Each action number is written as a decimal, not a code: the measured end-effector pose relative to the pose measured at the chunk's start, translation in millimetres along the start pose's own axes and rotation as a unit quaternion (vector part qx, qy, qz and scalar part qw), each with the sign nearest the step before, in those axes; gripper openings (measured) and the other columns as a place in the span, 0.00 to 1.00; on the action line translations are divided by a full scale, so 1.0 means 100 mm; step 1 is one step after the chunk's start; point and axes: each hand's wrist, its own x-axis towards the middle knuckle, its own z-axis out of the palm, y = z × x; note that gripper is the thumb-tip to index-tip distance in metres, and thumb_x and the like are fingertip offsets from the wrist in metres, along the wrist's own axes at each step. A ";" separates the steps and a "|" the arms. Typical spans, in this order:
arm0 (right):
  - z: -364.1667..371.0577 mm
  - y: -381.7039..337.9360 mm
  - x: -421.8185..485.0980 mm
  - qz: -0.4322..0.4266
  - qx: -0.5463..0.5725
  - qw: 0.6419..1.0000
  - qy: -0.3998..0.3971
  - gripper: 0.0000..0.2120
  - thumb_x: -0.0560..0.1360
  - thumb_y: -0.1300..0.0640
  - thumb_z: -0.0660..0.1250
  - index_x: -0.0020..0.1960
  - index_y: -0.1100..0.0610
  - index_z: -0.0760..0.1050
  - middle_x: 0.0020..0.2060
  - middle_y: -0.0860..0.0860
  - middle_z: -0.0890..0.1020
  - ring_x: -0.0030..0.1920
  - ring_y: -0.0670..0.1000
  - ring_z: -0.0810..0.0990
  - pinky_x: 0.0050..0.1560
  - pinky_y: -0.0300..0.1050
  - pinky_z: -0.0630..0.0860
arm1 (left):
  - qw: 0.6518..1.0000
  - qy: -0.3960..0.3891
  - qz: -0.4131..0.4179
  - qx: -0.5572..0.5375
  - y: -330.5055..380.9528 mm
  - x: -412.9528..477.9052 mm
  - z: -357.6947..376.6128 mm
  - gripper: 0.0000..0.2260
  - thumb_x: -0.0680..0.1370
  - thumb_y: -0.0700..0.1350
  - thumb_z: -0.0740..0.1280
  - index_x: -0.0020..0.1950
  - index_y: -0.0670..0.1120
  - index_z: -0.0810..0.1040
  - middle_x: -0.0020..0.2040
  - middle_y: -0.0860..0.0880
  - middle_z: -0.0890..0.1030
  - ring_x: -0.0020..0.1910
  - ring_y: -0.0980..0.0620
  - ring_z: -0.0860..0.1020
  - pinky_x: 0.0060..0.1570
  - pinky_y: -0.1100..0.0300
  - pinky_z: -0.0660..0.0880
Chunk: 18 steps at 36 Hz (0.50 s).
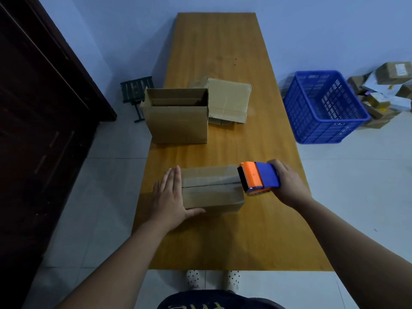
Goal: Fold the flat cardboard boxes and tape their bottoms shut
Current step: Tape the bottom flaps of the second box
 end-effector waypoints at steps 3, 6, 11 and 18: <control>0.05 0.04 0.01 -0.003 0.005 1.000 0.000 0.17 0.72 0.61 0.72 0.56 0.52 0.68 0.47 0.46 0.74 0.44 0.41 0.73 0.40 0.32 0.64 | 1.000 -0.004 0.000 0.004 0.00 0.00 0.00 0.60 0.63 0.77 0.59 0.74 0.45 0.27 0.78 0.47 0.37 0.77 0.48 0.39 0.75 0.48 0.43; 0.11 0.08 0.02 0.004 0.014 1.000 -0.004 0.18 0.72 0.62 0.72 0.57 0.51 0.68 0.47 0.47 0.75 0.43 0.39 0.72 0.41 0.32 0.64 | 1.000 -0.004 0.001 0.005 -0.01 0.00 0.00 0.59 0.63 0.77 0.60 0.74 0.46 0.26 0.78 0.48 0.37 0.77 0.49 0.38 0.75 0.48 0.42; 0.21 0.14 0.04 0.023 0.042 0.999 -0.007 0.18 0.73 0.61 0.71 0.58 0.51 0.68 0.48 0.47 0.75 0.45 0.42 0.73 0.42 0.32 0.66 | 0.999 -0.011 0.037 0.034 0.00 -0.01 -0.04 0.52 0.67 0.75 0.58 0.67 0.57 0.20 0.74 0.49 0.26 0.75 0.47 0.33 0.73 0.48 0.40; 0.33 0.17 0.03 0.038 0.085 0.996 0.013 0.13 0.75 0.60 0.70 0.56 0.55 0.69 0.41 0.46 0.76 0.42 0.45 0.76 0.40 0.37 0.70 | 0.994 -0.038 0.054 0.081 0.02 -0.01 -0.06 0.40 0.65 0.75 0.47 0.70 0.67 0.30 0.69 0.46 0.21 0.73 0.45 0.28 0.72 0.44 0.36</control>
